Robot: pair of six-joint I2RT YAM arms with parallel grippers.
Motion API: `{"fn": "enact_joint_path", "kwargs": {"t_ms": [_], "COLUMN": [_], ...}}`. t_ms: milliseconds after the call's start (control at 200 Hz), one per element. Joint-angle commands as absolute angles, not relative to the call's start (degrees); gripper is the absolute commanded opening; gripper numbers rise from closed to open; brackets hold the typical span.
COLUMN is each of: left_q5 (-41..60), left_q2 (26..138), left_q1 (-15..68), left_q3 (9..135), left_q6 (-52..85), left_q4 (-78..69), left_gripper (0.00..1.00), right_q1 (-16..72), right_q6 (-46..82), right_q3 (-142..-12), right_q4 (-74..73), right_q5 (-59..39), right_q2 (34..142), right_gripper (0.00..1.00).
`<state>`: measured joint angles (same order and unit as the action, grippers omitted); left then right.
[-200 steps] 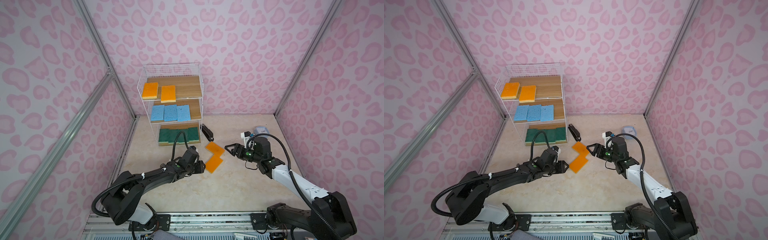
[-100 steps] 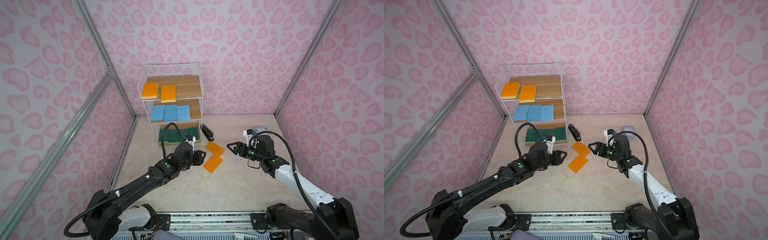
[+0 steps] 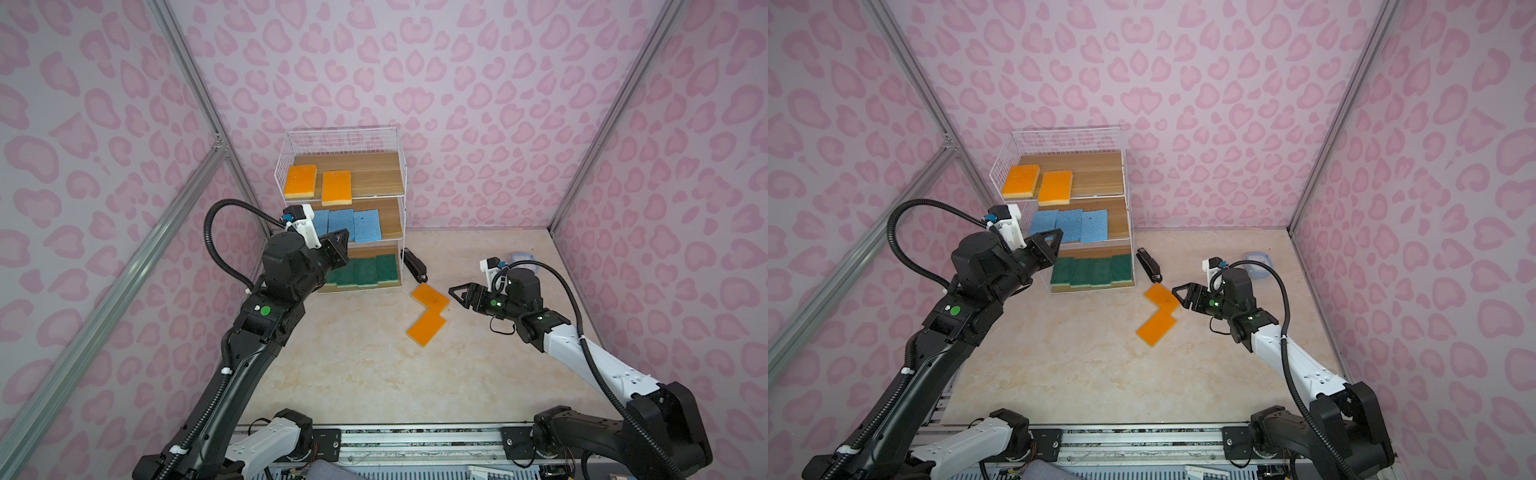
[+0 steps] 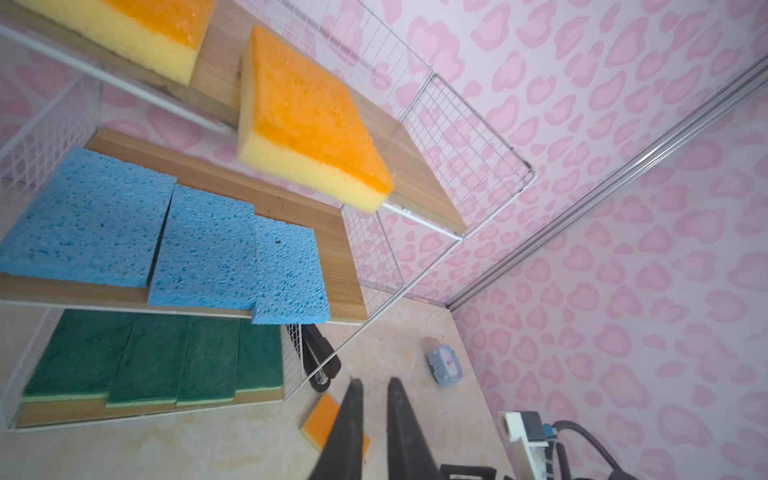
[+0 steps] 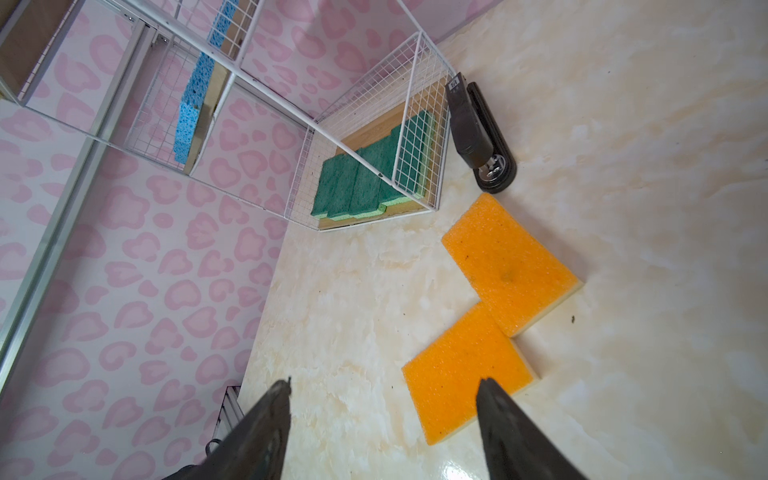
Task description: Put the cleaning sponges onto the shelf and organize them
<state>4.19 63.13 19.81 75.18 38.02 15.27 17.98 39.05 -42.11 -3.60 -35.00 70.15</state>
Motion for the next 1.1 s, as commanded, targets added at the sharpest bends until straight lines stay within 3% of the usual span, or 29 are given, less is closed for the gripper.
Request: {"fn": "enact_joint_path", "kwargs": {"t_ms": [0, 275, 1095], "left_q5": [8.66, 10.96, 11.7], "left_q2": [65.18, 70.27, 80.82], "left_q1": [18.34, 15.53, 12.35], "left_q3": [78.84, 84.18, 92.32], "left_q6": [41.11, 44.32, 46.76], "left_q4": [15.75, 15.37, 12.04], "left_gripper": [0.13, 0.06, 0.03], "right_q1": [18.01, 17.76, 16.06], "right_q6": [38.68, 38.33, 38.85], "right_q3": [-42.32, -43.21, -43.14], "right_q4": [-5.36, -6.23, -9.99], "right_q5": [-35.08, -35.67, -37.79], "right_q2": [70.31, 71.78, 75.74], "right_gripper": [0.71, 0.72, 0.73]}}
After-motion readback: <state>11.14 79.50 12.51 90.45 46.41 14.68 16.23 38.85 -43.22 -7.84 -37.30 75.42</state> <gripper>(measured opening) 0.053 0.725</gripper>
